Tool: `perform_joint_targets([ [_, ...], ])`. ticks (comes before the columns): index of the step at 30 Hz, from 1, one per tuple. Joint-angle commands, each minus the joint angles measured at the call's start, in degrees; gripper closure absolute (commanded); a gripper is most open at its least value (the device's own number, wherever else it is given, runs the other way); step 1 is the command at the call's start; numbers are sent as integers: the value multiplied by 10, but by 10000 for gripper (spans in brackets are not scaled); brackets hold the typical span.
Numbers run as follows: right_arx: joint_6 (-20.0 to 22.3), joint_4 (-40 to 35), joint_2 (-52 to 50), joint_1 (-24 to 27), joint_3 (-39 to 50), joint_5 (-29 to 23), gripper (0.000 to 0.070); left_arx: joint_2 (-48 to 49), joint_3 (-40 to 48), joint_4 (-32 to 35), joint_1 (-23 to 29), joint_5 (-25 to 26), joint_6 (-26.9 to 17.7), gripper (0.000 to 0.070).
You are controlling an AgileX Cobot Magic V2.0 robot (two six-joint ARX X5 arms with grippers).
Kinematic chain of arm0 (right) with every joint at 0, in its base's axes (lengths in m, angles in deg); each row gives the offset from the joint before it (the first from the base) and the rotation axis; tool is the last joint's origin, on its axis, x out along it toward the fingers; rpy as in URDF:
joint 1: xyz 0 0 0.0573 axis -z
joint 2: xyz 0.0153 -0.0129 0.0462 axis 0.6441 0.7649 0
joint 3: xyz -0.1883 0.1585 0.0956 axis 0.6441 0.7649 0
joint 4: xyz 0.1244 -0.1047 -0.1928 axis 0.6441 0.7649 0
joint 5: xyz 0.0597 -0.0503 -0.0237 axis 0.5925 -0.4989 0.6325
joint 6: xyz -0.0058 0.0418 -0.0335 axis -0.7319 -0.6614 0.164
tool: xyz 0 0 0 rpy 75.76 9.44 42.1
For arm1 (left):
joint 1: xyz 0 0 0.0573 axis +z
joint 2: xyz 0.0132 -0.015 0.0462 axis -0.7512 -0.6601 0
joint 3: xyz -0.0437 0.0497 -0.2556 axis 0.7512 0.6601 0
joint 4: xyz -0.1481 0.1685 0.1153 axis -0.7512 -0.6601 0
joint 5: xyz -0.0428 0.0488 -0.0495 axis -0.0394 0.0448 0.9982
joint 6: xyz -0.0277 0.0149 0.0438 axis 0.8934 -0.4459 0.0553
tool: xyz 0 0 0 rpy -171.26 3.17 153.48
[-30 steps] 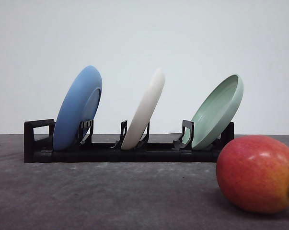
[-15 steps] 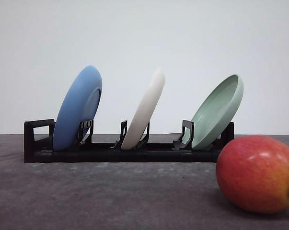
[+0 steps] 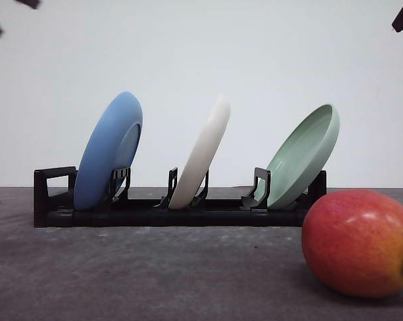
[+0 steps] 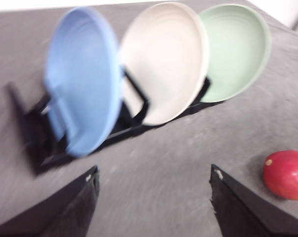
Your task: Place pomegranate in white plate
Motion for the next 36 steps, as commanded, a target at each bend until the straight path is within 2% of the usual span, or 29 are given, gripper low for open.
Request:
perform_joint_targets([
  [1, 2, -2, 3, -2, -10, 2, 250, -24, -11, 32, -21, 1, -23, 268],
  [5, 2, -3, 3, -2, -10, 2, 250, -89, -11, 113, -72, -25, -49, 269],
  [9, 2, -3, 3, -2, -10, 2, 250, -162, -12, 201, -115, -69, -54, 268],
  [13, 2, -3, 3, -2, -10, 2, 250, -238, -15, 291, -143, -101, -54, 268],
  [18, 2, -3, 3, -2, -10, 2, 250, -337, -45, 358, -165, -134, -54, 268],
  [22, 2, -3, 3, -2, -10, 2, 250, -415, -90, 367, -174, -160, -53, 268],
  [27, 4, -2, 3, -2, -10, 2, 250, -496, -153, 361, -174, -173, -27, 269],
  [36, 4, -2, 3, -2, -10, 2, 250, -585, -248, 279, -174, -202, -17, 271],
])
